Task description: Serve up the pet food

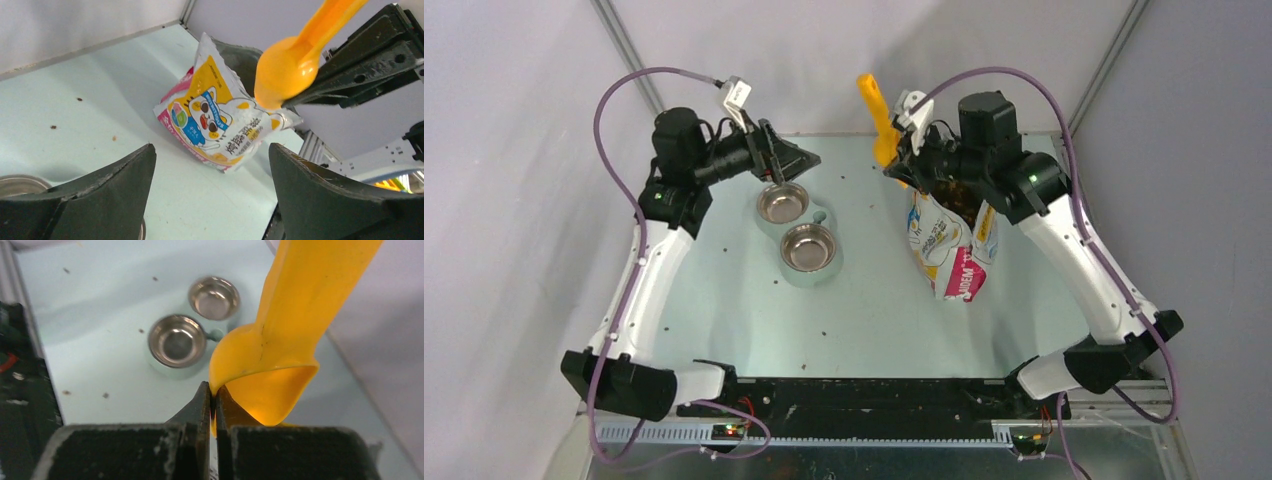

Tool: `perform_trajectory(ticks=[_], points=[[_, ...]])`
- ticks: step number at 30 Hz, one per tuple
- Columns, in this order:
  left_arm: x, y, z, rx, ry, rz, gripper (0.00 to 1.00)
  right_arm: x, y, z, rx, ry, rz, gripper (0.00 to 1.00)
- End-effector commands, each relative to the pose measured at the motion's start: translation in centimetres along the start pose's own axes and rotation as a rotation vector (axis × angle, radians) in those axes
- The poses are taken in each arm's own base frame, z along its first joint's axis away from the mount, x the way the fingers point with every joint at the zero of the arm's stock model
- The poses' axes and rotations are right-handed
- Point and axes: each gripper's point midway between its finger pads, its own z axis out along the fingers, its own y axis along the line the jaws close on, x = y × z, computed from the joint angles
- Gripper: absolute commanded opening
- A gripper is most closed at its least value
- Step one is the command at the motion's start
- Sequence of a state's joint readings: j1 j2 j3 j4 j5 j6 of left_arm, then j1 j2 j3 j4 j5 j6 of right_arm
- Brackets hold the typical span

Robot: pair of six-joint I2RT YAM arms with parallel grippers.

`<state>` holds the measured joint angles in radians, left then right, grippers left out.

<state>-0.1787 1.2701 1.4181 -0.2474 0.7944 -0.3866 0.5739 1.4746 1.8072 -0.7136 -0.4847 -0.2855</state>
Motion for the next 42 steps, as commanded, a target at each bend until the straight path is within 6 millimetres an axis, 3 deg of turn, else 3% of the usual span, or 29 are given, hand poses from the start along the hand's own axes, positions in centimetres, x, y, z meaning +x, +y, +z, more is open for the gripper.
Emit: perform_trajectory(ticks=[1, 5, 9, 11, 18, 30, 40, 42], points=[[-0.7, -3.5, -2.3, 0.059, -0.007, 0.070, 0.90, 1.9, -2.2, -1.3, 0.156, 0.120, -0.211, 0.00], [-3.5, -5.6, -2.6, 0.091, -0.127, 0.063, 0.89, 2.7, -1.7, -0.7, 0.171, 0.179, -0.275, 0.00], [-4.8, -7.9, -1.9, 0.199, -0.105, 0.047, 0.89, 3.8, -0.7, 0.3, 0.149, 0.253, -0.302, 0.00], [-5.3, -8.3, -1.3, 0.209, -0.107, 0.011, 0.89, 4.1, -0.7, 0.7, 0.148, 0.275, -0.290, 0.00], [-6.5, -6.6, 0.6, 0.145, -0.119, -0.131, 0.84, 3.5, -0.5, 1.5, 0.143, 0.274, -0.309, 0.00], [-4.9, -4.5, 3.2, 0.082, -0.054, -0.163, 0.73, 3.3, -0.3, 1.6, 0.146, 0.266, -0.322, 0.00], [-3.0, -3.5, 4.1, 0.073, 0.012, -0.200, 0.47, 2.9, -0.6, 1.9, 0.162, 0.254, -0.342, 0.00], [-2.8, -3.6, 4.2, 0.093, 0.020, -0.197, 0.37, 2.9, -0.7, 2.0, 0.164, 0.256, -0.342, 0.00]])
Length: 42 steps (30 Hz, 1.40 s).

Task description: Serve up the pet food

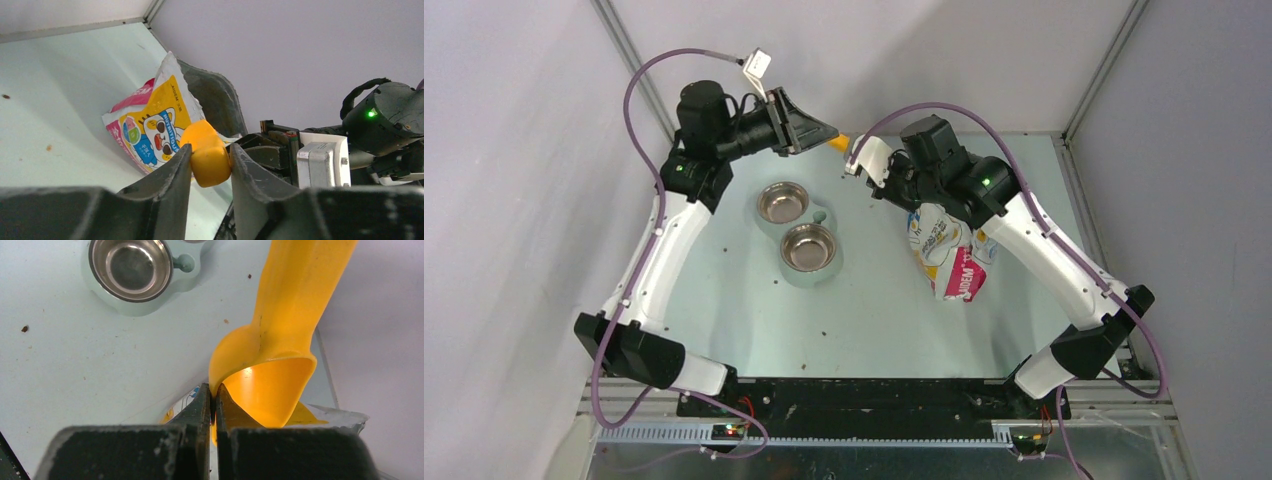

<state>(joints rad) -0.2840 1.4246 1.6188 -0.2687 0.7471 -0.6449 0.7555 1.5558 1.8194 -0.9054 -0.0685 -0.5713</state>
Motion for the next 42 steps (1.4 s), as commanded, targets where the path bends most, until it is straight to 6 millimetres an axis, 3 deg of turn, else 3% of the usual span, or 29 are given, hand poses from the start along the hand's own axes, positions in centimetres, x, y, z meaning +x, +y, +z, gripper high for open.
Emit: perform_trajectory(ticks=[1, 6, 8, 11, 12, 14, 16, 20, 26, 33, 38, 42], points=[[-0.1, -1.0, 0.1, 0.049, 0.018, 0.036, 0.30, -3.0, -1.8, -1.1, 0.069, -0.095, -0.030, 0.00], [0.5, -1.1, 0.0, 0.075, 0.040, 0.036, 0.02, -2.6, -1.7, -0.9, 0.074, -0.081, -0.033, 0.00], [0.6, -1.1, -0.2, 0.085, 0.040, 0.041, 0.00, -2.4, -1.5, -0.9, 0.067, -0.076, -0.029, 0.02], [0.6, -1.0, -0.7, 0.092, 0.036, 0.047, 0.00, -2.0, -0.4, -1.1, 0.014, -0.076, -0.018, 0.25], [0.8, -1.0, -0.9, 0.103, 0.040, 0.059, 0.00, -2.2, 0.2, -1.6, -0.029, -0.101, -0.009, 0.36], [1.3, -0.7, -1.4, 0.107, 0.053, 0.079, 0.00, -2.4, 1.2, -2.8, -0.115, -0.148, 0.031, 0.50], [2.0, -0.4, -2.0, 0.115, 0.076, 0.098, 0.00, -2.6, 2.4, -4.7, -0.226, -0.206, 0.097, 0.57], [3.9, -0.5, -3.3, 0.158, 0.135, 0.129, 0.00, -3.6, 2.2, -7.9, -0.352, -0.336, 0.213, 0.64], [5.4, -2.2, -4.7, 0.265, 0.171, 0.191, 0.00, -2.8, 1.3, -8.2, -0.372, -0.389, 0.214, 0.67], [5.0, -3.8, -5.0, 0.343, 0.170, 0.176, 0.00, -3.4, 3.3, -6.2, -0.470, -0.404, 0.222, 0.64], [3.6, -5.3, -4.9, 0.403, 0.141, 0.161, 0.00, -3.3, 3.9, -4.5, -0.484, -0.377, 0.249, 0.58], [2.9, -5.7, -4.8, 0.416, 0.135, 0.148, 0.00, -3.1, 3.5, -3.4, -0.458, -0.358, 0.275, 0.48]])
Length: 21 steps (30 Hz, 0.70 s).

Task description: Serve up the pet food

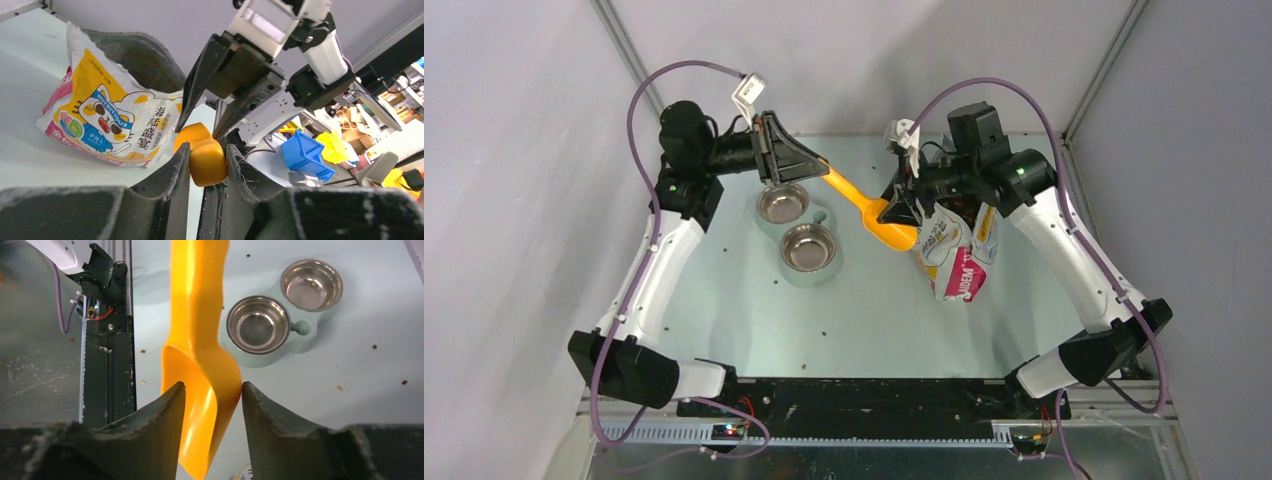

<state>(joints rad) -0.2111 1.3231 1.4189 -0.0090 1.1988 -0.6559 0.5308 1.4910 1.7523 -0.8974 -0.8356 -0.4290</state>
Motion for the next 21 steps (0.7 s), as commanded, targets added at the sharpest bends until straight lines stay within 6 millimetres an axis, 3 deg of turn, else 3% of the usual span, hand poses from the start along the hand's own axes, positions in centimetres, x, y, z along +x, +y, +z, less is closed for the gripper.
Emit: perform_trajectory(ticks=[1, 6, 9, 12, 14, 21], points=[[-1.5, -1.6, 0.0, 0.057, -0.020, 0.033, 0.00, -0.7, -1.0, 0.6, 0.034, -0.028, 0.002, 0.43], [-1.5, -1.2, 0.0, 0.053, -0.017, 0.017, 0.00, -0.3, -2.2, 0.7, 0.130, -0.009, -0.014, 0.22], [-1.2, -0.3, 0.0, 0.017, -0.015, -0.006, 0.00, -0.2, -3.1, 0.4, 0.205, -0.003, -0.027, 0.01], [-0.4, 1.3, -0.1, -0.062, -0.001, -0.024, 0.40, -0.3, -3.6, -0.1, 0.263, 0.012, -0.053, 0.00], [0.1, 2.1, -0.3, -0.108, 0.014, -0.035, 0.53, -0.2, -3.6, -0.3, 0.275, 0.040, -0.100, 0.00], [1.5, 3.4, -0.1, -0.191, 0.065, -0.122, 0.63, 0.3, -3.5, -0.1, 0.322, 0.102, -0.158, 0.00]])
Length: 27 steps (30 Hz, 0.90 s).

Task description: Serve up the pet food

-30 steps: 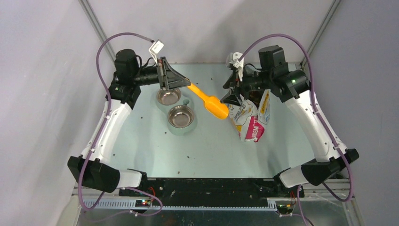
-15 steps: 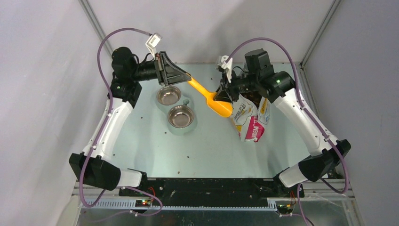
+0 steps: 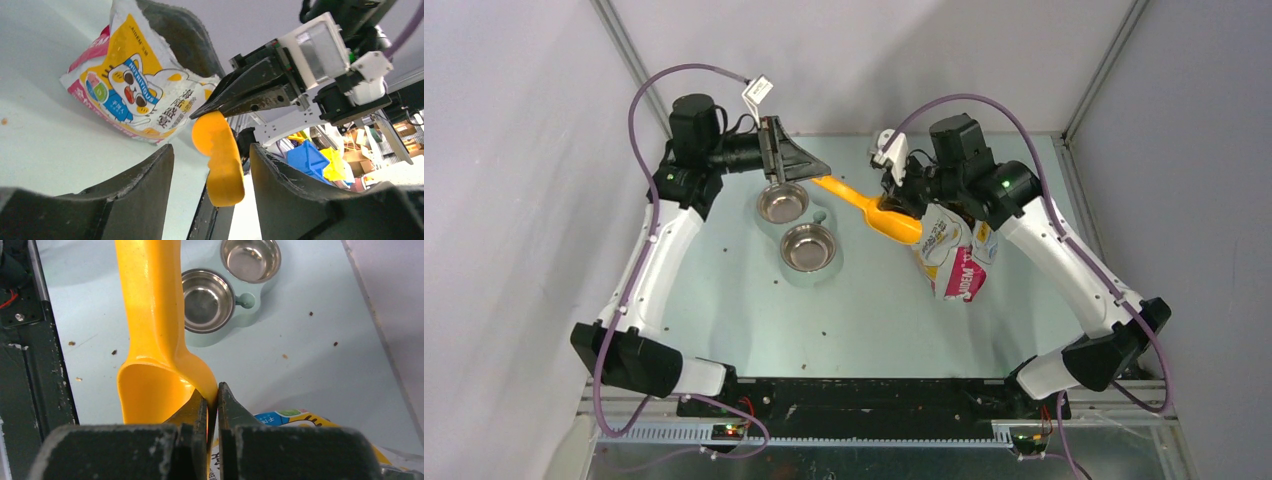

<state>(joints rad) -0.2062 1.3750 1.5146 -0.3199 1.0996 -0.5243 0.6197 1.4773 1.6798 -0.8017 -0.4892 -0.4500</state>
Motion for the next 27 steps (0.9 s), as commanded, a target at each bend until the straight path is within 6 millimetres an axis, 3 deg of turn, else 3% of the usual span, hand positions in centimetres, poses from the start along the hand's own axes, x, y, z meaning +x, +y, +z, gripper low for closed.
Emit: perform_trajectory(ticks=[1, 11, 19, 27], points=[[0.9, 0.3, 0.2, -0.045, 0.034, -0.009, 0.63, -1.4, -0.6, -1.3, 0.089, -0.019, -0.047, 0.00], [3.1, 0.1, 1.6, -0.059, 0.094, -0.008, 0.60, -1.7, -1.5, -0.3, 0.138, -0.008, -0.031, 0.00], [2.6, 0.5, 2.2, -0.077, 0.080, 0.006, 0.59, -2.0, -0.7, 0.4, 0.131, -0.005, -0.033, 0.00], [3.0, 0.2, 2.8, -0.052, 0.100, 0.013, 0.54, -2.0, -1.4, 0.9, 0.170, 0.004, -0.026, 0.00]])
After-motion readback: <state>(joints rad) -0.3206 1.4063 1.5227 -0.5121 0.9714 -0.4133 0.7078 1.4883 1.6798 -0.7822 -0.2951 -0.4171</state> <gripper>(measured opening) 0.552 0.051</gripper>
